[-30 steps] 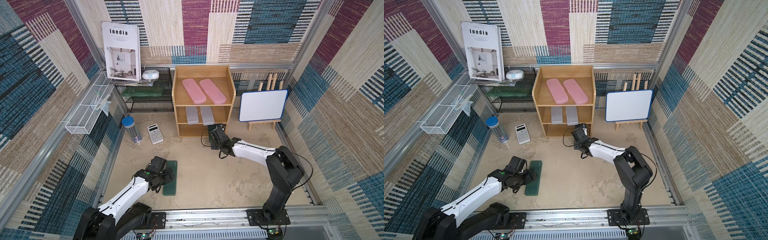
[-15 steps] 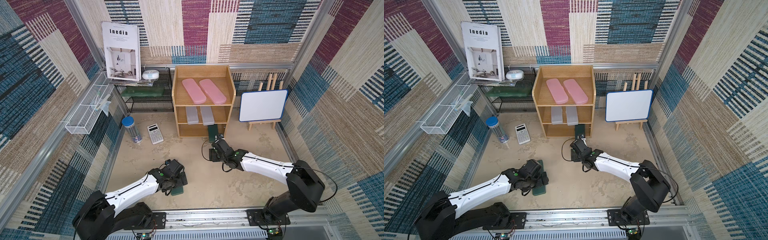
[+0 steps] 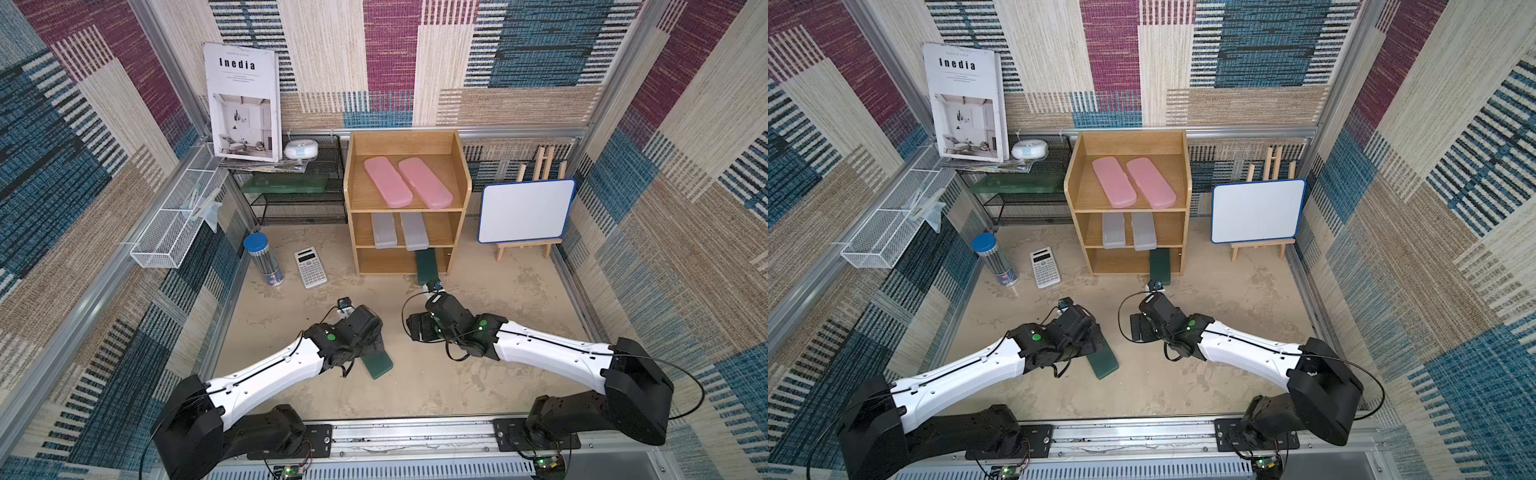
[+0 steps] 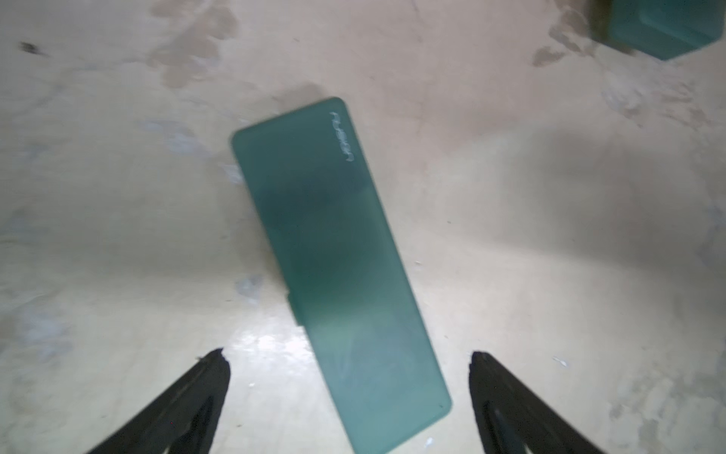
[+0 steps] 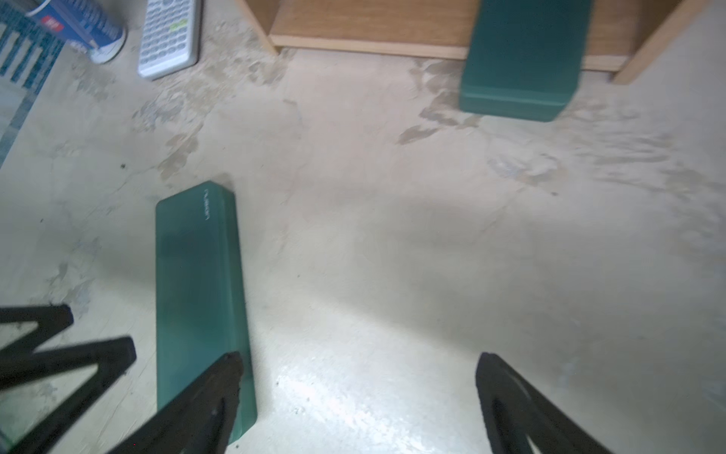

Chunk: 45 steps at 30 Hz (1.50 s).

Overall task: Place the pencil cases on the shelf according to color
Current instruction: Move the pencil case to the center of the board, then pick up the pencil case from the center of the board.

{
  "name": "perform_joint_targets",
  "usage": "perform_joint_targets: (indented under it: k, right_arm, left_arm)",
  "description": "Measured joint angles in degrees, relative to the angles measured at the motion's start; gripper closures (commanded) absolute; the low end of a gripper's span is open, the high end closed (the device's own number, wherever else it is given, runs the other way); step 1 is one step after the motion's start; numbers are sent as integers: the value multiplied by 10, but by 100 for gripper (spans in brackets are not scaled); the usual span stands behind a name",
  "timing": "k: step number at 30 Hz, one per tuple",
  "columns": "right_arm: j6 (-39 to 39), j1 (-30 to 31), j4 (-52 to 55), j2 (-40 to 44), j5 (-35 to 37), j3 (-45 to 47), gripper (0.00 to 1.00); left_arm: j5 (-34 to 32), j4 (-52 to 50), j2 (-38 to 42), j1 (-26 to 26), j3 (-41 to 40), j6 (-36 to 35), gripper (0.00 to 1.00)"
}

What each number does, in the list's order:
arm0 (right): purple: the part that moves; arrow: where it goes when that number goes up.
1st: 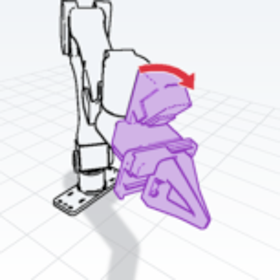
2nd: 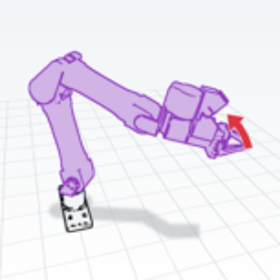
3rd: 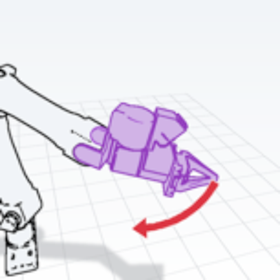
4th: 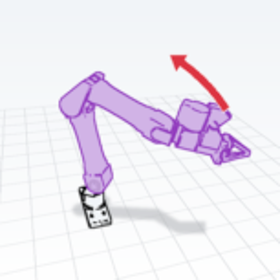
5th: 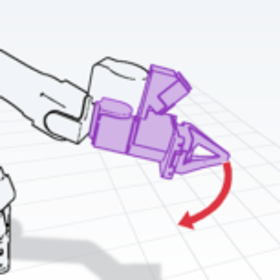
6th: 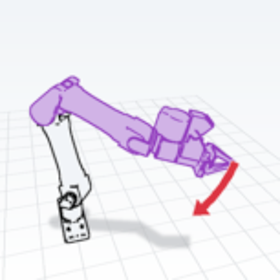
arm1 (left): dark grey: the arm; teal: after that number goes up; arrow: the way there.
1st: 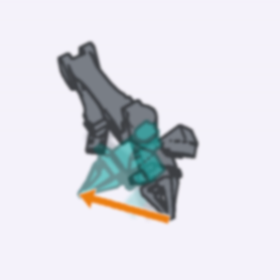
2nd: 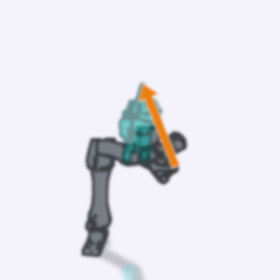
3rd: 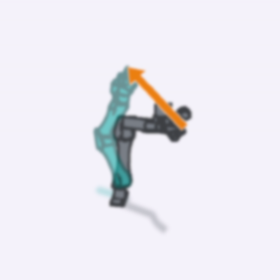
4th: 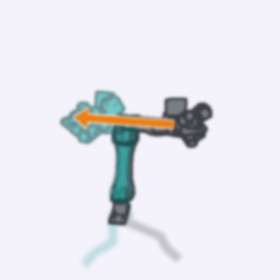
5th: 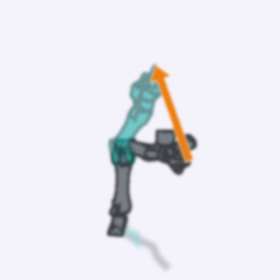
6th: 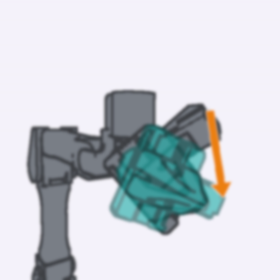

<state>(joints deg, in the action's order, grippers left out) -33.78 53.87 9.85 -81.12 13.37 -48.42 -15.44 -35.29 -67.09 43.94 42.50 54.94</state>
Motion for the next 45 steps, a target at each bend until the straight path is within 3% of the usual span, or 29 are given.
perform_joint_targets:
  k: [11, 25, 31, 38, 45]
  right_arm:
    - [33, 106, 14, -183, -50, -134, 1]
    - [28, 162, 85, -283, -31, -196, 1]
    - [27, 173, 97, -309, 1, -220, 8]
    - [4, 178, 82, -298, 33, -198, 32]
    - [-47, 179, 108, -221, 61, -157, 36]
  left_arm:
    - [5, -45, 110, -184, -72, -61, 1]
    - [63, -39, 144, -311, -90, -116, 1]
    - [79, -36, 151, -322, -93, -120, 1]
    - [84, -36, 159, -323, -93, -121, 1]
    - [94, -35, 164, -323, -88, -121, 1]
